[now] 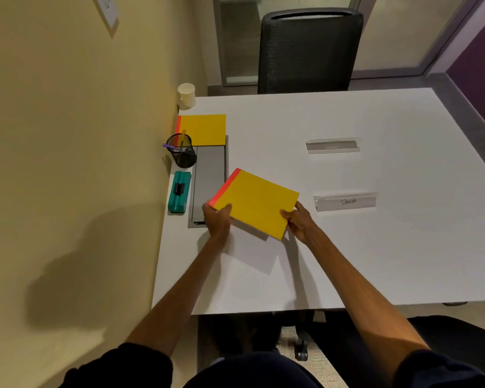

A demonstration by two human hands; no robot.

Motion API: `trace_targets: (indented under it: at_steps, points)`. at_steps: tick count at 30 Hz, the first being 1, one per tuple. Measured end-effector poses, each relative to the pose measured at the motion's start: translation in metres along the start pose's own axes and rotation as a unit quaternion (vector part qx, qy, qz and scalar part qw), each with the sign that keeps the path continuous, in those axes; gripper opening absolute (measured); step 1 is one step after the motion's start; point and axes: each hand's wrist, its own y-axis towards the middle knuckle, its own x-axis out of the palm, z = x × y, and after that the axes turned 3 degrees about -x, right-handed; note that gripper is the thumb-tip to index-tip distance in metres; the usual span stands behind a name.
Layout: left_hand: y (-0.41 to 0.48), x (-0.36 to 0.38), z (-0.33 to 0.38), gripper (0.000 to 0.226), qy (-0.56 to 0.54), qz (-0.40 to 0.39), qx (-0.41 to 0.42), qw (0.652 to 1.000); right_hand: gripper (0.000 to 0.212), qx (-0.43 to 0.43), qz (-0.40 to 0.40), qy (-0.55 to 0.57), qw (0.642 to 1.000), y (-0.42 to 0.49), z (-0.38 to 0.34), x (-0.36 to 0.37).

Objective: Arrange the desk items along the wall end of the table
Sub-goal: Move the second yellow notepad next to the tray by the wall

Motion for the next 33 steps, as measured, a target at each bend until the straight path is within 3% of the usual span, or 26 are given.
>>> trace_targets:
  at_steps: [2, 7, 12, 18, 23, 29, 33]
  points:
    - [0.006, -0.022, 0.002, 0.055, 0.049, -0.007, 0.034, 0.998, 0.058, 0.002, -0.020, -0.014, 1.000, -0.001, 0.002, -0.001]
    - [0.005, -0.055, -0.008, 0.049, 0.212, -0.062, 0.114, 0.969, 0.063, 0.009, -0.042, -0.067, 0.997, -0.003, 0.019, 0.013]
    - [-0.002, -0.077, -0.031, 0.091, 0.384, -0.050, 0.065, 0.919, 0.066, 0.019, -0.086, -0.120, 0.989, -0.009, 0.041, 0.037]
    - [-0.001, -0.113, -0.054, 0.095, 0.474, -0.048, 0.024, 0.879, 0.065, 0.009, -0.124, -0.214, 0.969, -0.015, 0.066, 0.065]
    - [0.000, -0.134, -0.068, 0.096, 0.475, -0.052, 0.008, 0.878, 0.064, -0.061, -0.134, -0.365, 0.919, -0.019, 0.086, 0.084]
    - [0.005, -0.146, -0.079, 0.099, 0.513, -0.056, 0.015, 0.856, 0.116, -0.085, -0.154, -0.517, 0.837, -0.023, 0.104, 0.108]
    - [0.007, -0.148, -0.082, 0.102, 0.520, -0.066, 0.020, 0.851, 0.128, -0.103, -0.137, -0.581, 0.796, -0.030, 0.118, 0.114]
